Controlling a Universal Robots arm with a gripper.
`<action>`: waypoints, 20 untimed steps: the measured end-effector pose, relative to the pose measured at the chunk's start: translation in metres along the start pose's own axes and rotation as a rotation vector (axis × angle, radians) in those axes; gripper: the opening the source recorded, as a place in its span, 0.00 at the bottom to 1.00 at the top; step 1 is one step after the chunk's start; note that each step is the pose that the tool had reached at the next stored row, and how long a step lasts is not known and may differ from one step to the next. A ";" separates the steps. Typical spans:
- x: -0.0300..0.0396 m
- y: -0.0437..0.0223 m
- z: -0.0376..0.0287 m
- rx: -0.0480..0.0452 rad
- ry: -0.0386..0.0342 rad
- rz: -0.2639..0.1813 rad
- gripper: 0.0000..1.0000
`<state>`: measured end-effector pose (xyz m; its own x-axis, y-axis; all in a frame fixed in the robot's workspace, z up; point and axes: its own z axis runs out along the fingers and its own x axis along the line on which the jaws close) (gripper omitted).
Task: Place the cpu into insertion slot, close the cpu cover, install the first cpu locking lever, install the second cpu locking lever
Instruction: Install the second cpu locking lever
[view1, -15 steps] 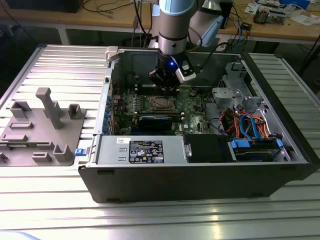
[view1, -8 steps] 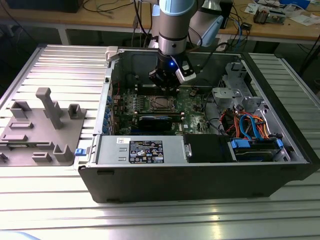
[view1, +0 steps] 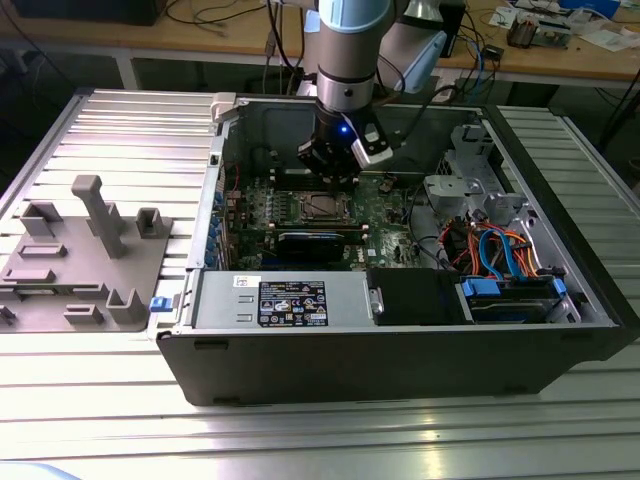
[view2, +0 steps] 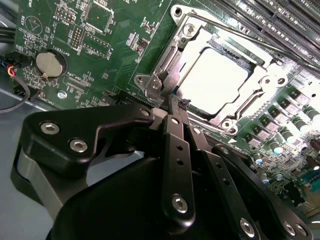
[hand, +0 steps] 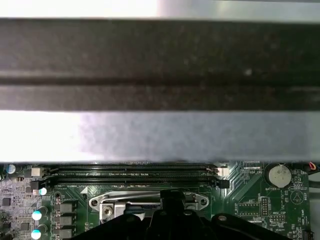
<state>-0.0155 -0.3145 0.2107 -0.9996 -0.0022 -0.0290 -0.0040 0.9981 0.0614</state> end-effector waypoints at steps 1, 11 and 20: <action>-0.0001 0.0001 -0.0009 0.0001 0.0000 0.000 0.11; -0.0004 0.0009 -0.0142 0.0008 -0.0001 0.000 0.11; -0.0005 -0.0009 -0.0176 0.0007 0.0000 0.000 0.11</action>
<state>-0.0154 -0.3165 0.2283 -0.9996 -0.0023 -0.0290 -0.0041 0.9982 0.0607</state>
